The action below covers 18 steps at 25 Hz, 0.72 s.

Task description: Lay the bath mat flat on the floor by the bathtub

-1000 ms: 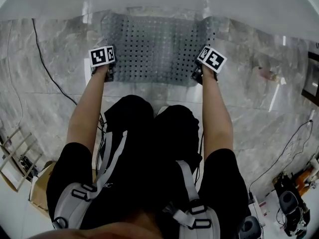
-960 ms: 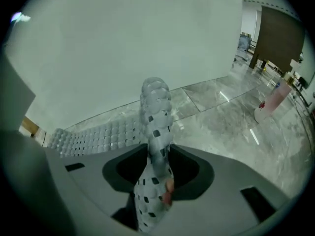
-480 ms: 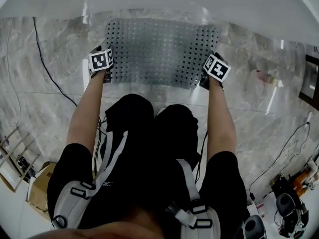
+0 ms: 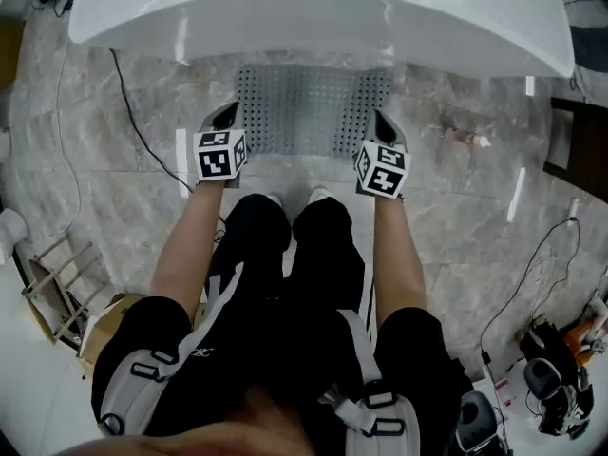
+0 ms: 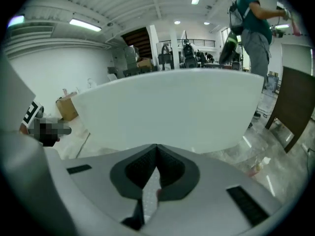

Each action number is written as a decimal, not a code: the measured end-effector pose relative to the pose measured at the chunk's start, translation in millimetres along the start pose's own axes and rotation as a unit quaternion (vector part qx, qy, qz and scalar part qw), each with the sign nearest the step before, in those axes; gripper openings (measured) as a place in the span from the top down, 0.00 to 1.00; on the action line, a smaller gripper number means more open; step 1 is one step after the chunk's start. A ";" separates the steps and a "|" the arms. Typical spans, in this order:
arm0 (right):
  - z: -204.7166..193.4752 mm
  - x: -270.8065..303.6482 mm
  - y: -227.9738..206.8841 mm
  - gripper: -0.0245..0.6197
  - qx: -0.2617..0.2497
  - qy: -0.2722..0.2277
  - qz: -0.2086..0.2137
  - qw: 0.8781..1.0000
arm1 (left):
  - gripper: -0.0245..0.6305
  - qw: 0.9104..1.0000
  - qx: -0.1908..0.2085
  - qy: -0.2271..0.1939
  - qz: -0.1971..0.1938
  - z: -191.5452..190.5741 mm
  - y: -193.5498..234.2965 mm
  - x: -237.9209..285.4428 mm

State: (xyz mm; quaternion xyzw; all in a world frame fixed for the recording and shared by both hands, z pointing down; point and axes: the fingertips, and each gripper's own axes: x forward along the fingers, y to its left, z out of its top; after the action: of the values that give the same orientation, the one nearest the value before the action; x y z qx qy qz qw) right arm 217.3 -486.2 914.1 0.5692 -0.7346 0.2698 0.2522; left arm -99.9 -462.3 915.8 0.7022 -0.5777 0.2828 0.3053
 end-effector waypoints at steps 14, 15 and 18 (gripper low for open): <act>386.7 -411.0 105.0 0.95 0.011 -0.278 0.024 0.960 | 0.96 0.958 0.020 -0.285 -0.034 362.2 -93.9 -443.7; 403.7 -423.6 105.4 0.95 0.012 -0.297 0.023 0.955 | 0.96 0.952 0.021 -0.303 -0.035 377.0 -97.4 -459.2; 429.2 -451.0 110.7 0.95 0.019 -0.327 0.018 0.945 | 0.96 0.942 0.024 -0.331 -0.040 393.9 -100.6 -492.2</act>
State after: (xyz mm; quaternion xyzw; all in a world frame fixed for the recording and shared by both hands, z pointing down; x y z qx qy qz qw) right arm 183.8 -440.8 284.3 0.6176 -0.7815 0.0869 -0.0178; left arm -68.3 -430.8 278.9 0.7861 -0.6104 0.0355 0.0906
